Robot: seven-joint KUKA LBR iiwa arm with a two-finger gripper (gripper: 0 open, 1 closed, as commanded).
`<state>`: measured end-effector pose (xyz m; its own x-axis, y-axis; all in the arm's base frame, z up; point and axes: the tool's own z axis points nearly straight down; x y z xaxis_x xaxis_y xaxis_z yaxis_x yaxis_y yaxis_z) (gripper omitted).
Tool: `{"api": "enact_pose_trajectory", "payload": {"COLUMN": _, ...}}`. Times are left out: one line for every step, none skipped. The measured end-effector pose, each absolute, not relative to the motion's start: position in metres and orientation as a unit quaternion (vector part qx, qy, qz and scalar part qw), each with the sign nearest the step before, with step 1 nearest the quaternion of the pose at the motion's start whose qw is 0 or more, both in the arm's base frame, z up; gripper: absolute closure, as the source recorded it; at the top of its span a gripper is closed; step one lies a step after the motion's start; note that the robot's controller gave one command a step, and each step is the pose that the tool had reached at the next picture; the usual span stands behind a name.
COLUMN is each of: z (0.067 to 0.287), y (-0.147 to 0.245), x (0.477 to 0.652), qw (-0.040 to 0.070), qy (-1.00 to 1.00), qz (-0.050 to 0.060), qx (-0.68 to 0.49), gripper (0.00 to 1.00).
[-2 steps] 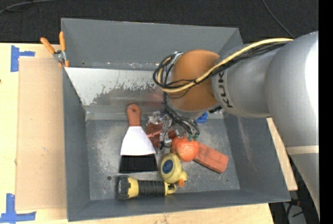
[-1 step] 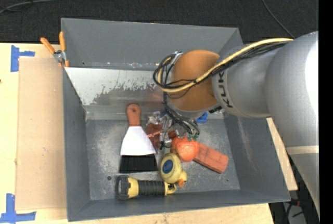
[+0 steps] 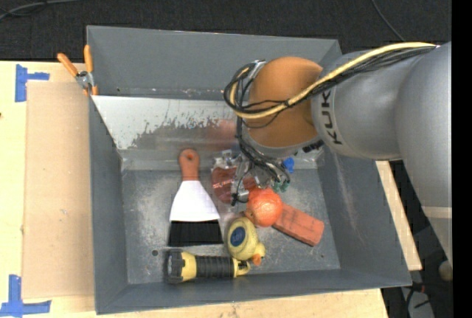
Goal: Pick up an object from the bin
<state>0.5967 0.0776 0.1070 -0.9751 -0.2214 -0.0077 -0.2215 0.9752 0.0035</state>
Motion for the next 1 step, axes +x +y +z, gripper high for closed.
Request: {"api": "enact_pose_trajectory", "payload": {"z": 0.1212, "y": 0.0779, "x": 0.5964, "qw": 0.004, "qy": 0.994, "qz": 0.002, "qx": -0.111, "gripper": 1.00}}
